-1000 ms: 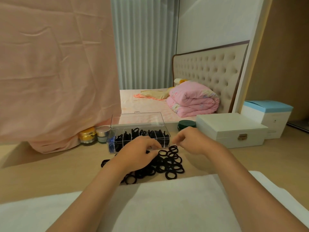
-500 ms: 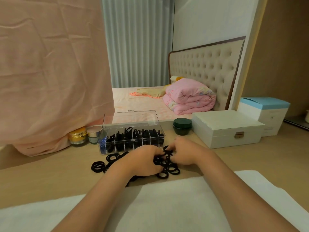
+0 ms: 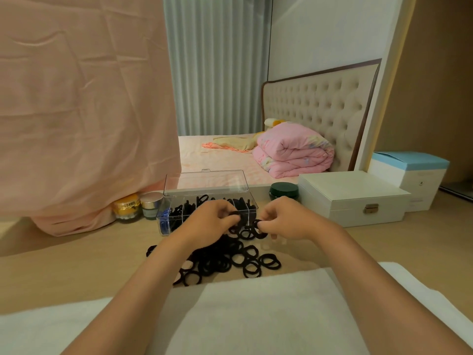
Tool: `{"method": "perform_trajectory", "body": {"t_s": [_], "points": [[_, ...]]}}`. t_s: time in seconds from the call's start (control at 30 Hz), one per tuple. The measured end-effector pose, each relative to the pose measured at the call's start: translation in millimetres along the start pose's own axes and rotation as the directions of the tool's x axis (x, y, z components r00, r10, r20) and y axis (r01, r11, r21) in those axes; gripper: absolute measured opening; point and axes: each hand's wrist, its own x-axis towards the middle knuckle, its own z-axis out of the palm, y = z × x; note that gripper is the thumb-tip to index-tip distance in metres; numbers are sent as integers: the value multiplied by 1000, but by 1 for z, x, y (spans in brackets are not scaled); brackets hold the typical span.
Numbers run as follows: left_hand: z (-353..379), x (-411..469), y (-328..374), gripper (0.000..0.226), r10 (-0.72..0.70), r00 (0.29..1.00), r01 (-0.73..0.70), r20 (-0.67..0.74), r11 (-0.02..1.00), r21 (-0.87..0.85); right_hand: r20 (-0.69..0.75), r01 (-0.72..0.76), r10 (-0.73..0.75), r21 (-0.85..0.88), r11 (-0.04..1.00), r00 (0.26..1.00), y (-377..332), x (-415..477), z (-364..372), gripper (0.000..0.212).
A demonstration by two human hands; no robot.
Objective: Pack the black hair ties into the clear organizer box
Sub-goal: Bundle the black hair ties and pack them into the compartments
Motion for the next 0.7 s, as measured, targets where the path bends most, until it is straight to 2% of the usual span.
{"method": "perform_trajectory", "body": {"t_s": [0.13,0.2,0.3,0.37,0.5,0.63,0.7], "points": [[-5,-1,-2,11,-98,995,93,-16,981,-172,58,-11,4,120,993,998,-2,-2,5,12],[-5,-1,-4,11,-147,989,137,-28,964,-228,64,3,-21,272,962,998,-6,-3,2,10],[-1,1,-5,5,-219,975,198,-30,927,-320,123,-7,-73,552,834,990,-19,-3,-1,12],[2,2,-5,9,-259,966,243,20,871,-427,148,-30,-85,643,765,985,-26,-2,1,13],[6,2,-4,14,-228,960,280,164,728,-626,67,-60,23,632,772,997,-29,1,9,14],[2,2,-4,19,-195,953,304,233,640,-705,-27,-62,97,593,802,995,-30,2,12,16],[1,1,-1,24,-190,949,315,252,563,-764,-67,-65,123,556,828,990,-31,2,13,14]]}}
